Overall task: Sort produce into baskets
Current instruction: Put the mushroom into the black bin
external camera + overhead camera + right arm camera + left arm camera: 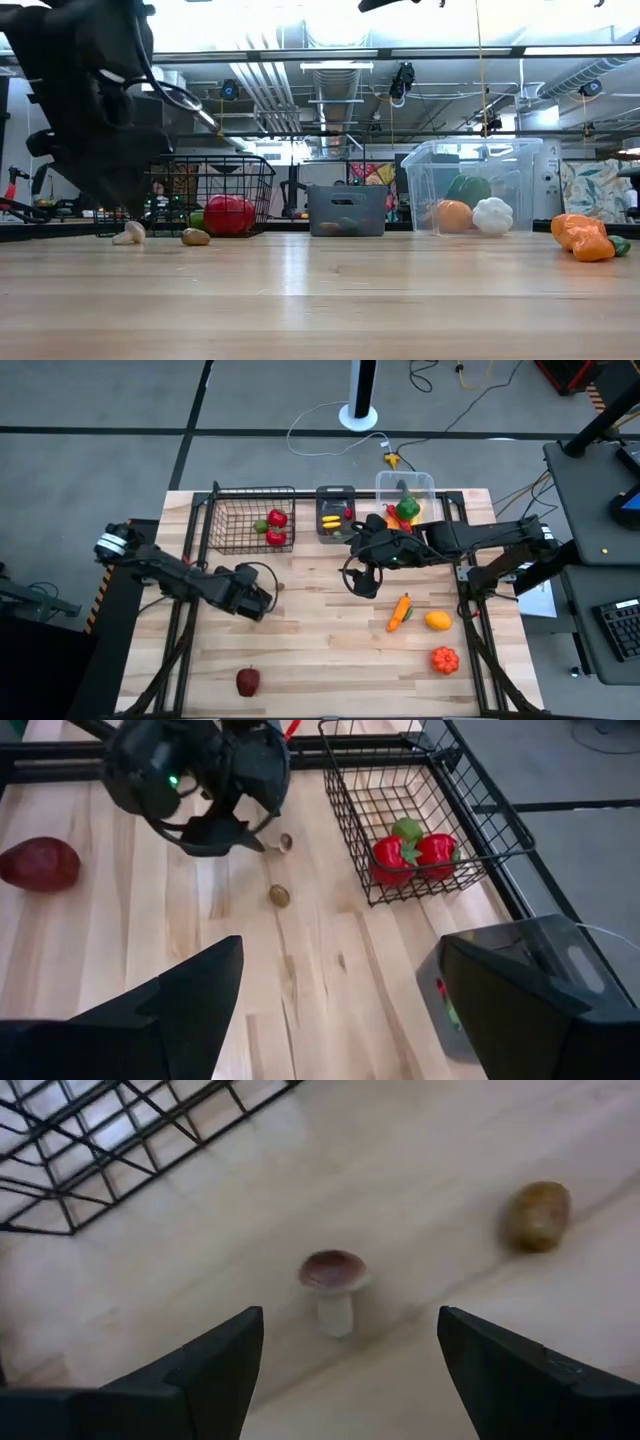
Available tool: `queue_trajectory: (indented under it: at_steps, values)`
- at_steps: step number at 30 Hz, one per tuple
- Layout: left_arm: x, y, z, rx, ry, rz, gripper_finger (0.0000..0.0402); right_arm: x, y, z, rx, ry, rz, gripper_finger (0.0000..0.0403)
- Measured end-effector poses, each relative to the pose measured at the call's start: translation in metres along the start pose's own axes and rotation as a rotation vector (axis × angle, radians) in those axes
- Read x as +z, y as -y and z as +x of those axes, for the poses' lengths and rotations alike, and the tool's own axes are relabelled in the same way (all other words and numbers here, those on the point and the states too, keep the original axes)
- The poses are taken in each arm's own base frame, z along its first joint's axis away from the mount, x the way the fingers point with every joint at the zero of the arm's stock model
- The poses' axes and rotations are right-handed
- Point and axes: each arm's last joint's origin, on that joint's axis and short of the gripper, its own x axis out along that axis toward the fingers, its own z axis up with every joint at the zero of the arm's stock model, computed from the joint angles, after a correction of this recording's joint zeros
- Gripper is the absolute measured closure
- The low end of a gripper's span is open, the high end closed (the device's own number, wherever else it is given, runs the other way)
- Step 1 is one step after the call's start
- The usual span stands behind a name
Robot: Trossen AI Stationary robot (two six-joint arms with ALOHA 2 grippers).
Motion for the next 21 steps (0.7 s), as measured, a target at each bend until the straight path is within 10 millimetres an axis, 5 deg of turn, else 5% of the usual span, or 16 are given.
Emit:
queue_trajectory:
  at_steps: [21]
  values:
    - [0.006,0.01,0.026,0.051,-0.021,0.066,0.0134,0.0,0.0,0.001,0.001,0.002,-0.016,0.0084]
